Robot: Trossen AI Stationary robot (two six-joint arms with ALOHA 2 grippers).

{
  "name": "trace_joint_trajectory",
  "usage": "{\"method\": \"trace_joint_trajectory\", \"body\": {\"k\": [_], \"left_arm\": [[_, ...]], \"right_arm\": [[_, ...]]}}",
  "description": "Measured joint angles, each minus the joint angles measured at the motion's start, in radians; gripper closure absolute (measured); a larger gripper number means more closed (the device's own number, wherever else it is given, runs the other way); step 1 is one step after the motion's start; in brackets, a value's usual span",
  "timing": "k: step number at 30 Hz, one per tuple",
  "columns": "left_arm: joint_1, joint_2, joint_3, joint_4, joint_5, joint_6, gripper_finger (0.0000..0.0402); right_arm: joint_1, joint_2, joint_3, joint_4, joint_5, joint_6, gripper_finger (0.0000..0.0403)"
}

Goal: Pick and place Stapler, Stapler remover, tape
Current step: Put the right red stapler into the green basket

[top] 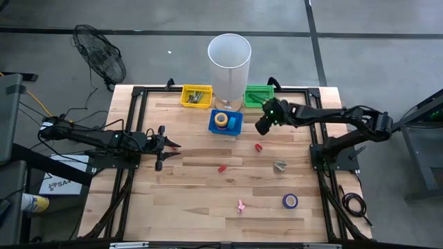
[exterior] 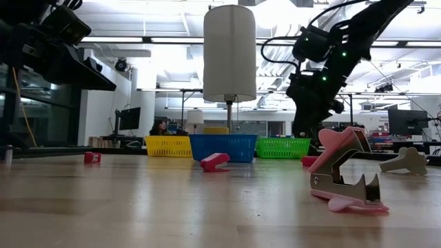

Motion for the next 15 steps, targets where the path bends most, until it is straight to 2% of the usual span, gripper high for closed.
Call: {"method": "trace_joint_trajectory", "body": {"k": [15], "left_arm": [[0.0, 0.0, 0.0, 0.0, 0.001, -0.002, 0.027]], "right_arm": [[0.18, 0.0, -0.158, 0.035, 0.014, 0.119, 0.0213]]}}
